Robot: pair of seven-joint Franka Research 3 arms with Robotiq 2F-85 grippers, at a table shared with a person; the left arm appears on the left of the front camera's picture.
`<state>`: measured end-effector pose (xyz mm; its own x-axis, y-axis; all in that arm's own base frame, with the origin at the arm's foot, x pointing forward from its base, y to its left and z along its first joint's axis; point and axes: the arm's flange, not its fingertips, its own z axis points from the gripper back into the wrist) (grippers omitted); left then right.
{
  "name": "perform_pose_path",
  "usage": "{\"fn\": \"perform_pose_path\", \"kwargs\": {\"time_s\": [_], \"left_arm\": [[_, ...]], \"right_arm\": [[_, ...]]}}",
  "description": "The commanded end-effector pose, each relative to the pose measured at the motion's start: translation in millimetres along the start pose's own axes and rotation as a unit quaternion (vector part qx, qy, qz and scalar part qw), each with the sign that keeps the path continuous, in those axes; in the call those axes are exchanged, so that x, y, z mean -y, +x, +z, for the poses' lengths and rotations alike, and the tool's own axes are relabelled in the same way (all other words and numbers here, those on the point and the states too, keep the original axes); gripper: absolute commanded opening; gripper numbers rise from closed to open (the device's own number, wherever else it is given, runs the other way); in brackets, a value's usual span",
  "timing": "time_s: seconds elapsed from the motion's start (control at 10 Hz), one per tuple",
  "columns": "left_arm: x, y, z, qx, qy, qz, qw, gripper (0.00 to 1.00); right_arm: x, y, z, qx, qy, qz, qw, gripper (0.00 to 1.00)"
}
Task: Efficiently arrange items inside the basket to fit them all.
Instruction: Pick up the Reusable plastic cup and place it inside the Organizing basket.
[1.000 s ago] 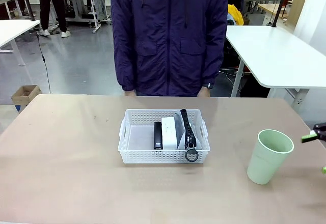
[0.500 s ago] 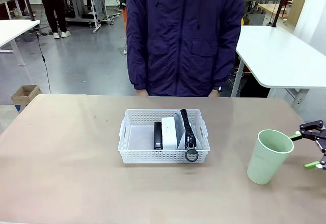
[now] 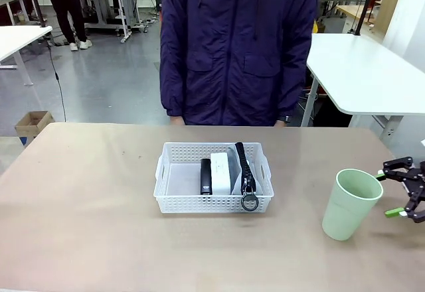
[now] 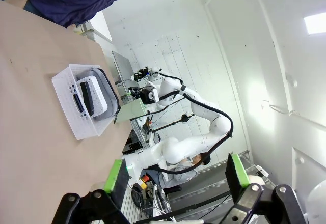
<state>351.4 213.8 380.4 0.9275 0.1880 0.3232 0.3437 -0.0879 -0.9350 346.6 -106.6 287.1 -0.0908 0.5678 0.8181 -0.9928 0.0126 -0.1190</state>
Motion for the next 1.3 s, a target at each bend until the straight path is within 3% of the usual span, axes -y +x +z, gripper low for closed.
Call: {"fn": "perform_pose_path", "kwargs": {"time_s": [0.0, 0.5, 1.2], "left_arm": [[2.8, -2.7, -2.8, 0.0, 0.003, 0.0, 1.0, 1.0], [2.8, -2.7, -2.8, 0.0, 0.003, 0.0, 1.0, 1.0], [2.8, -2.7, -2.8, 0.0, 0.003, 0.0, 1.0, 1.0]], "right_arm": [[-57.4, -28.6, -57.3, 0.003, 0.013, -0.004, 1.0, 1.0], [-64.8, -25.1, -89.3, -0.005, 0.058, -0.008, 0.998, 1.0], [-73.5, -18.2, -116.9, 0.046, 0.101, -0.05, 0.993, 1.0]]}}
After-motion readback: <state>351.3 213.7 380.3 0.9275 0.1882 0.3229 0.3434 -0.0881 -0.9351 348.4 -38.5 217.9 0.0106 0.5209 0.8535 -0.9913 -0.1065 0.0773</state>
